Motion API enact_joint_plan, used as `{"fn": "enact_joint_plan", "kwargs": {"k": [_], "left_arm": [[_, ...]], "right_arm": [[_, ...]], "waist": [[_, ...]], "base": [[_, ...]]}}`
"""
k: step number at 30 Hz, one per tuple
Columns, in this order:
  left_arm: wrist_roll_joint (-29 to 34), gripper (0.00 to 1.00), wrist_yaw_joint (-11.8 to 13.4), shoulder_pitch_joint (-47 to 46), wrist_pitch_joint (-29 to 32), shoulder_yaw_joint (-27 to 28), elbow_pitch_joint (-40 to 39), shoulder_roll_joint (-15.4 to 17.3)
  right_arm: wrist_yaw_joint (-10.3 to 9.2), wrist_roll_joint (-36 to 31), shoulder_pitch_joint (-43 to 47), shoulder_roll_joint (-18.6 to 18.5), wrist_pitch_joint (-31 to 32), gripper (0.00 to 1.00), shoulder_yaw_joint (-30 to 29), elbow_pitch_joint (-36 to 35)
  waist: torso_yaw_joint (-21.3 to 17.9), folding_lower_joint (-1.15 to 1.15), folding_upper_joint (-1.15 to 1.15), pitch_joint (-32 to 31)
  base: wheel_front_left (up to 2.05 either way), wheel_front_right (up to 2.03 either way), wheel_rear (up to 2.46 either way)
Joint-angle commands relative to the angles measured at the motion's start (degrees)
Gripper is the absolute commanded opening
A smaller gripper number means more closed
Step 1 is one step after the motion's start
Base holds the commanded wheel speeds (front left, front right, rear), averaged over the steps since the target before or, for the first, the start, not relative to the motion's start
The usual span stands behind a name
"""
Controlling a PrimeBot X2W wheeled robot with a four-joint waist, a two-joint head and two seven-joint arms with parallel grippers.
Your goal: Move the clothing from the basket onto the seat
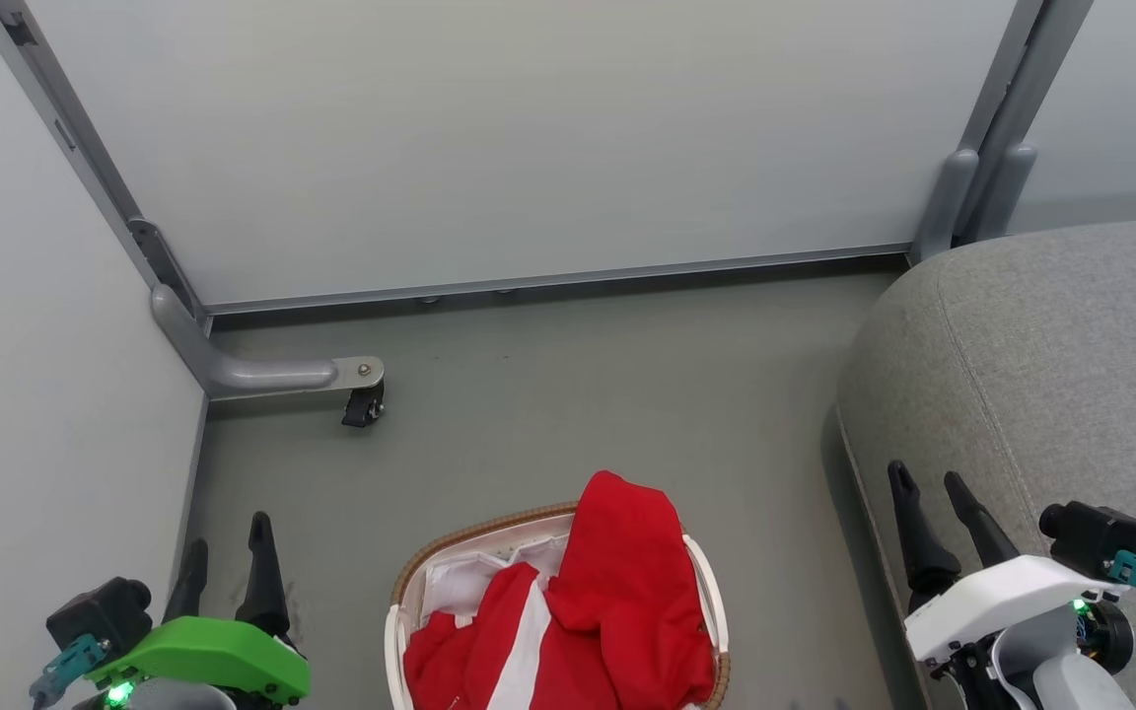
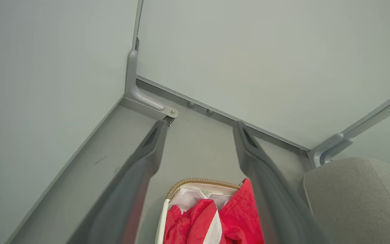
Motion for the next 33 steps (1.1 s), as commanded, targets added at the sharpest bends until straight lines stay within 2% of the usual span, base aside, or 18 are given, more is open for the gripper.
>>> {"fn": "enact_joint_plan", "kwargs": {"k": [1,26,33], "left_arm": [[2.05,1.0,0.16,-0.08,-0.49,-0.35,-0.56,0.72],[15.85,1.0,1.14,-0.94,-4.05,-1.73,-1.76,1.44],[17.96,1.0,0.07,1.11,-4.87,-1.45,-1.09,0.0]], "right_arm": [[0.01,-1.74,-1.29,-0.64,-0.62,1.0,0.11,-0.27],[0.02,-17.68,-3.46,-0.3,-4.2,1.0,-0.15,-0.18],[0.01,-21.23,-1.56,0.21,-5.06,1.0,-0.12,1.64]], "waist": [[0.0,0.0,0.0,0.01],[0.19,0.0,0.0,-0.07],[0.18,0.0,0.0,-0.35]], "base": [[0.0,0.0,0.0],[0.0,0.0,0.0],[0.0,0.0,0.0]]}}
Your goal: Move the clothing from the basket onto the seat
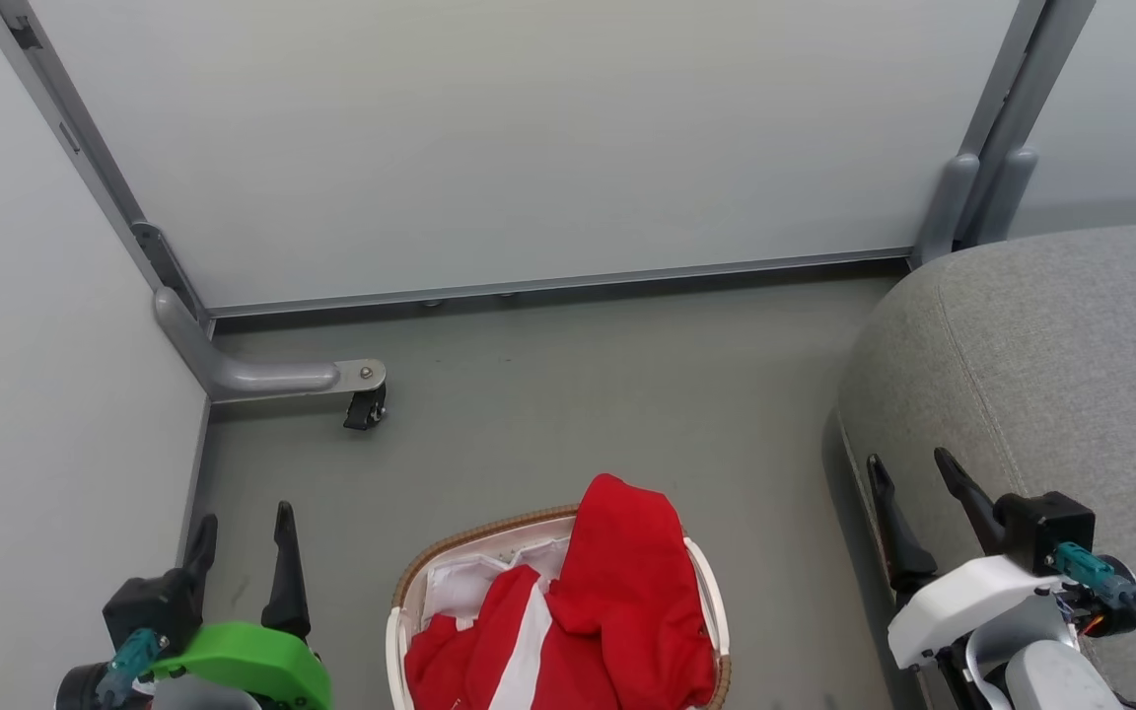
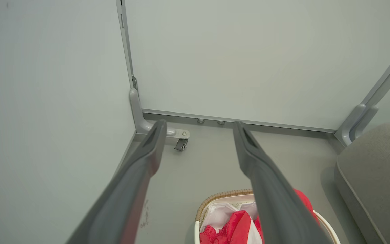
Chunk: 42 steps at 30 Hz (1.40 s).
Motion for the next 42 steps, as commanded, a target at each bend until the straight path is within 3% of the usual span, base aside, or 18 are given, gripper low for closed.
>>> {"fn": "enact_joint_plan", "kwargs": {"k": [1,11,21,30,42], "left_arm": [[1.44,1.0,-0.3,1.21,-0.46,0.14,0.11,-0.12],[5.13,1.0,-1.98,1.75,-1.63,0.28,2.03,-1.15],[6.32,1.0,-3.2,-6.21,-2.67,-3.27,5.1,-1.47],[5.21,1.0,-3.24,-15.78,-3.64,-12.29,8.86,2.04],[1.43,1.0,-3.24,-27.08,-3.49,-18.97,14.3,7.11]], "right_arm": [[0.0,-1.41,0.56,-0.08,-0.6,1.0,0.07,0.09],[0.0,-6.38,0.16,0.4,-1.84,1.0,0.84,0.35],[-0.01,-11.33,-6.79,1.14,-2.83,1.0,1.46,-3.15],[-0.02,-13.61,-14.23,1.42,-3.67,1.0,3.78,-6.84],[-0.02,-9.33,-22.46,1.48,-3.63,1.0,6.81,-13.25]], "waist": [[-0.02,0.0,0.0,-0.01],[-0.44,0.0,0.0,1.85],[-2.8,0.0,0.0,13.18],[-6.43,0.0,0.0,25.21],[-11.96,0.0,0.0,39.03]], "base": [[0.0,0.0,0.0],[0.0,0.0,0.0],[0.0,0.0,0.0],[0.0,0.0,0.0],[0.0,0.0,0.0]]}}
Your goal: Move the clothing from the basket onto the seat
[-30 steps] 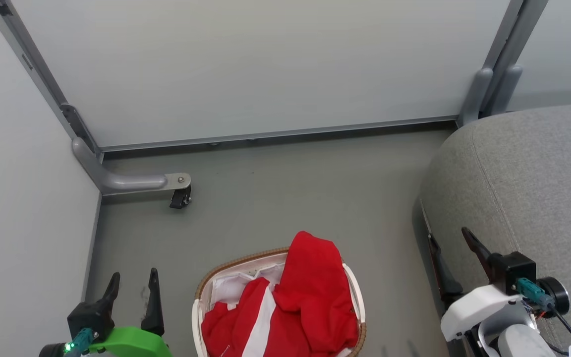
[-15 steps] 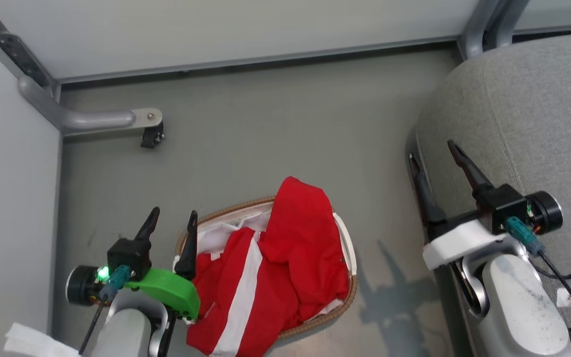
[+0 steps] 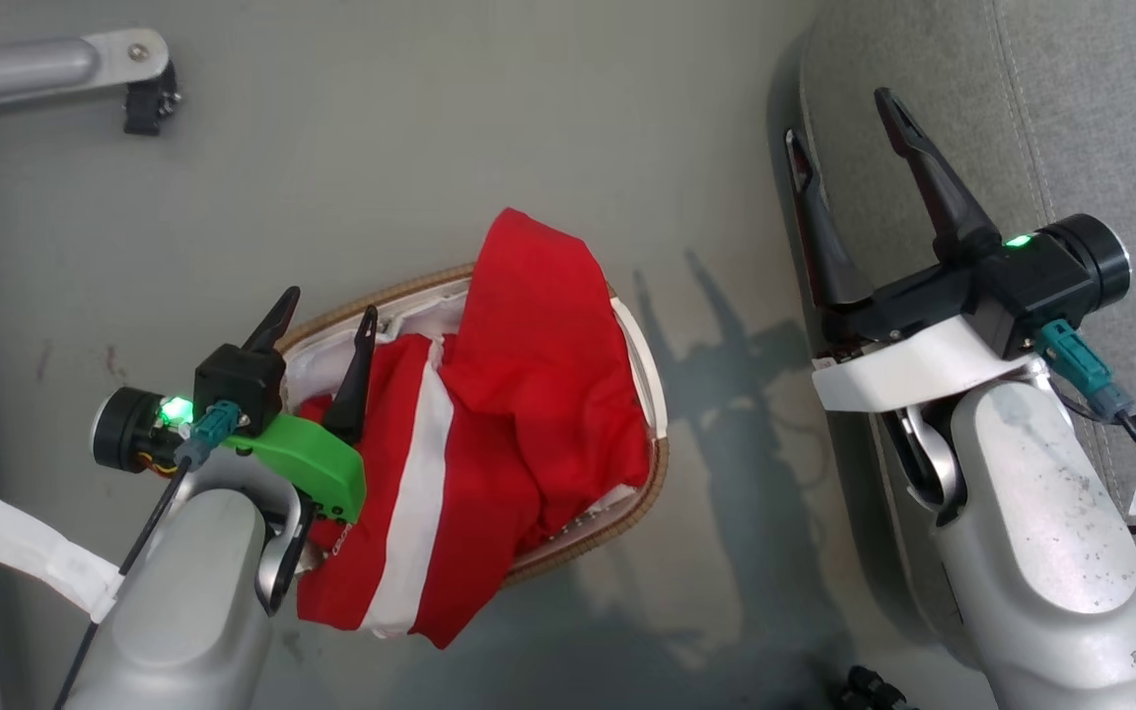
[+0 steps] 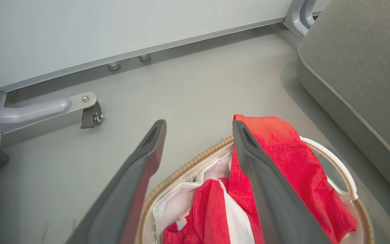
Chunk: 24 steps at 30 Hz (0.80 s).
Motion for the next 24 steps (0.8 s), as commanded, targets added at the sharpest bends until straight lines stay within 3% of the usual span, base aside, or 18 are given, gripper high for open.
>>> {"fn": "enact_joint_plan", "kwargs": {"k": [1,14,24], "left_arm": [[-0.88,1.0,-0.15,-1.67,-0.02,-0.27,0.68,0.93],[-3.83,1.0,-0.15,-9.25,0.0,-7.63,10.09,3.56],[-9.39,1.0,-0.15,-13.67,0.02,-14.87,22.64,2.82]], "right_arm": [[-0.06,0.55,-1.07,-0.06,-0.13,1.0,0.07,-0.68],[-0.06,3.35,-3.31,-0.07,-0.13,1.0,1.24,-3.21],[-0.06,4.32,-2.91,-0.09,-0.13,1.0,1.62,-3.26]], "waist": [[-4.93,-0.01,0.0,7.91],[-7.22,-0.01,0.0,16.22],[-7.7,-0.01,0.0,19.58]], "base": [[0.0,0.0,0.0],[0.0,0.0,0.0],[0.0,0.0,0.0]]}}
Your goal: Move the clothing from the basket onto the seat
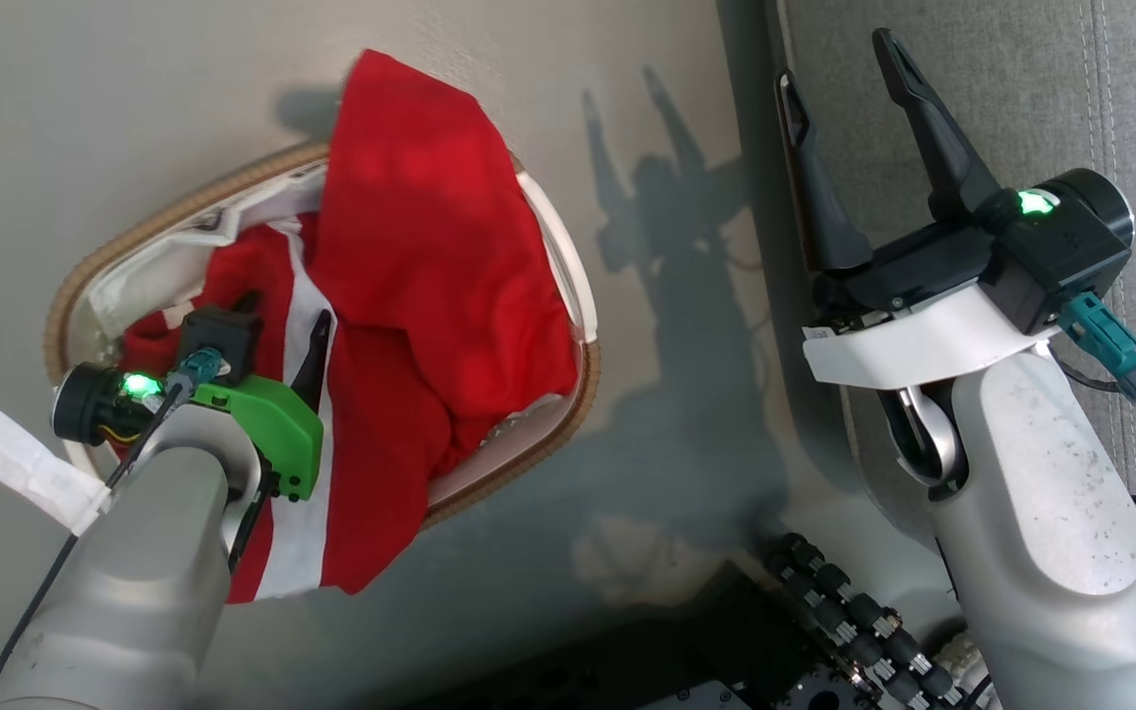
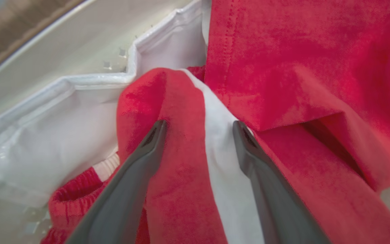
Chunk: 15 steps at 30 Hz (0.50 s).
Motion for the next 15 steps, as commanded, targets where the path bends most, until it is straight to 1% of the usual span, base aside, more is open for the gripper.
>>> {"fn": "enact_joint_plan", "kwargs": {"k": [1,6,8,10,11,12,13,15], "left_arm": [[-1.17,1.0,-0.15,-0.64,0.06,-1.06,1.53,0.0],[-5.41,1.0,-0.15,-1.8,1.56,-5.41,4.67,-0.34],[-6.8,1.0,-0.15,-2.17,1.67,-6.74,5.1,-0.07],[-8.04,1.0,-0.15,-2.3,2.11,-8.39,5.45,-0.49],[-8.72,0.9,-0.15,-2.31,2.29,-9.08,5.48,-0.62],[-9.18,0.35,-0.15,-2.21,2.68,-10.1,5.31,-0.72],[-10.04,0.0,-0.15,-2.2,2.62,-10.95,5.13,-0.63],[-11.25,0.0,-0.15,-1.84,2.73,-12.38,4.99,-0.64]], "right_arm": [[-0.06,0.25,-0.04,-0.13,-0.12,1.0,-0.06,0.0],[-0.06,0.57,-0.21,-0.12,-0.12,1.0,0.0,0.49],[-0.06,0.66,-0.35,-0.12,-0.12,1.0,0.04,0.54],[-0.06,0.68,-0.45,-0.13,-0.12,1.0,0.1,0.7],[-0.06,0.76,-0.53,-0.12,-0.12,1.0,0.16,0.71],[-0.06,0.83,-0.56,-0.13,-0.12,1.0,0.2,0.75],[-0.06,0.86,-0.5,-0.14,-0.13,1.0,0.26,0.91],[-0.06,1.02,-0.37,-0.13,-0.12,1.0,0.42,1.17]], "waist": [[-0.33,-0.01,0.0,0.71],[-0.3,-0.01,0.0,0.61],[-0.27,-0.01,0.0,0.47],[-0.16,-0.01,0.0,0.1],[-0.15,-0.01,0.0,-0.11],[-0.17,-0.01,0.0,-0.34],[-0.19,-0.01,0.0,-0.69],[-0.21,-0.01,0.0,-1.53]], "base": [[0.0,0.0,0.0],[0.0,0.0,0.0],[0.0,0.0,0.0],[0.0,0.0,0.0],[0.0,0.0,0.0],[0.0,0.0,0.0],[0.0,0.0,0.0],[0.0,0.0,0.0]]}}
